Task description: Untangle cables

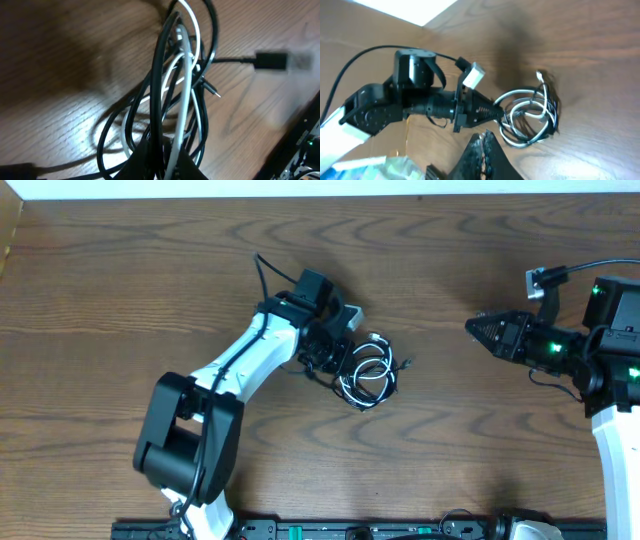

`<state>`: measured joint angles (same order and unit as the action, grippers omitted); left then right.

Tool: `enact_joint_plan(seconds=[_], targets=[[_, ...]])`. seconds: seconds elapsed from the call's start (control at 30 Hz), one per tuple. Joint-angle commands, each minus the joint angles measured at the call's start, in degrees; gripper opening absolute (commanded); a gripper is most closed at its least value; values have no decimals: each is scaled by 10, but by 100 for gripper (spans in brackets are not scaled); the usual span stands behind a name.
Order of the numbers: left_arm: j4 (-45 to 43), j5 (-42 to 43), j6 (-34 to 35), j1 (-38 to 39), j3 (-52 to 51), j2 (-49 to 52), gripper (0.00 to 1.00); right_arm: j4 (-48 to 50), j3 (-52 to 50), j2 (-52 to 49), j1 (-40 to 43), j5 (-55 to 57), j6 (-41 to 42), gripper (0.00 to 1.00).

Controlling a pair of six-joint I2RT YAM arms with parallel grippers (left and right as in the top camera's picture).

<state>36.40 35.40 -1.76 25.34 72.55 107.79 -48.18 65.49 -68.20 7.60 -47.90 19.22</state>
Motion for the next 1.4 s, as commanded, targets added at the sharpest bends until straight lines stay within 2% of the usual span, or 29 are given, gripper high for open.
enact_joint_plan(seconds=[0.0, 0.03, 0.1, 0.2, 0.3, 0.4, 0.63, 0.93, 1.2, 1.37], targets=[[-9, -26, -10, 1, -2, 12, 12, -18, 2, -17, -6, 30, -24, 15], [-9, -41, -10, 2, -2, 15, 12, -18, 2, -25, -13, 30, -26, 27], [-9, -44, -10, 2, -2, 18, 12, -17, 2, -38, -26, 31, -26, 42], [-10, -44, -8, 1, -2, 18, 8, -15, 2, -62, -49, 47, -25, 47], [-7, -37, 21, 0, 19, -1, 7, -2, 2, -106, -90, 47, 0, 47], [-17, 4, 36, 0, 39, -45, 7, 27, 2, -141, -128, 47, 27, 47], [-49, 30, 137, 0, 42, -144, 8, 113, 2, -213, -201, 47, 92, 45], [-104, 75, 207, 0, 42, -156, 7, 222, 2, -288, -228, 20, 159, 45], [-122, 97, 238, 0, 42, -156, 8, 414, 2, -355, -261, -3, 271, 43], [-157, 163, 253, 0, 42, -156, 7, 496, 2, -403, -280, 21, 327, 40]])
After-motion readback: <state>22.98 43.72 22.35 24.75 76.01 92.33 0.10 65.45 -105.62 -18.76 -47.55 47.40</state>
